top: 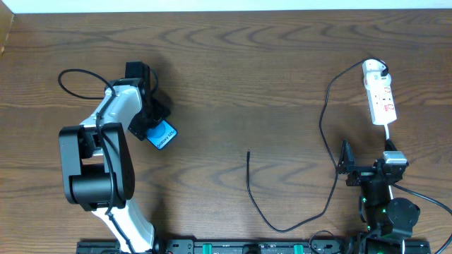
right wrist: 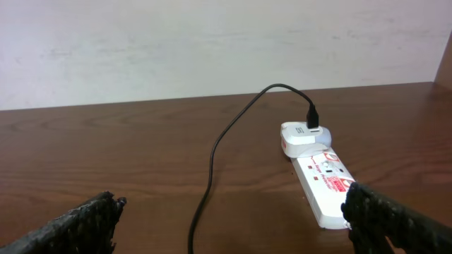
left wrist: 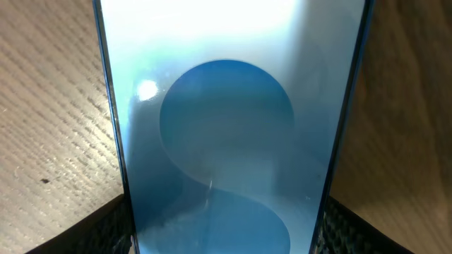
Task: Plug charger to phone and switch on socket
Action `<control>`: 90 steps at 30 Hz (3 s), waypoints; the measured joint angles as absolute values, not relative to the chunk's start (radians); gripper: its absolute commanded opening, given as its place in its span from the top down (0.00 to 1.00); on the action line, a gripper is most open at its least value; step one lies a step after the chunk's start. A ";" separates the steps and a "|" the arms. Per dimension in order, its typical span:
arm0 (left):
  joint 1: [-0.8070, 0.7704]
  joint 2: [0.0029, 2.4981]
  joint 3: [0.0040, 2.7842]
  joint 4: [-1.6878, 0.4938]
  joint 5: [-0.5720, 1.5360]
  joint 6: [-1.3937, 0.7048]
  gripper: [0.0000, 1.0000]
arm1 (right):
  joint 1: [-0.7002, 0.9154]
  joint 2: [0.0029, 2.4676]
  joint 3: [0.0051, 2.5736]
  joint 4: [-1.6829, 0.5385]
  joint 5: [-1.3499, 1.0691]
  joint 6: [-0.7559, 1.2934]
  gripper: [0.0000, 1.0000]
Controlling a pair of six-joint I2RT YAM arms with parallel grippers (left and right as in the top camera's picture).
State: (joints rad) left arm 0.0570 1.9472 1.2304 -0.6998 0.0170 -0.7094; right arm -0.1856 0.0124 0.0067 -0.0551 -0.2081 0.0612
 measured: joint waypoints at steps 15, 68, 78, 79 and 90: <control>0.057 1.843 1.209 -0.737 0.047 -0.709 0.93 | -0.186 0.012 0.007 -0.055 -0.208 0.061 0.01; 0.057 1.842 1.209 -0.699 1.251 -1.126 0.93 | -0.186 0.012 0.007 -0.055 -0.208 0.061 0.01; 0.057 1.804 1.206 -0.663 1.250 -1.126 0.93 | -0.186 0.012 0.007 -0.055 -0.208 0.061 0.01; 0.057 1.794 1.206 -0.659 1.248 -1.126 0.92 | -0.186 0.012 0.007 -0.055 -0.208 0.061 0.01; 0.057 1.536 1.206 -0.648 1.085 -1.130 0.93 | -0.186 0.012 0.007 -0.055 -0.208 0.061 0.01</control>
State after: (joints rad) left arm 0.0574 1.5360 1.2060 -0.6483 1.0855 -1.1301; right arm -0.1856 0.0124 0.0067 -0.0547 -0.2085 0.0612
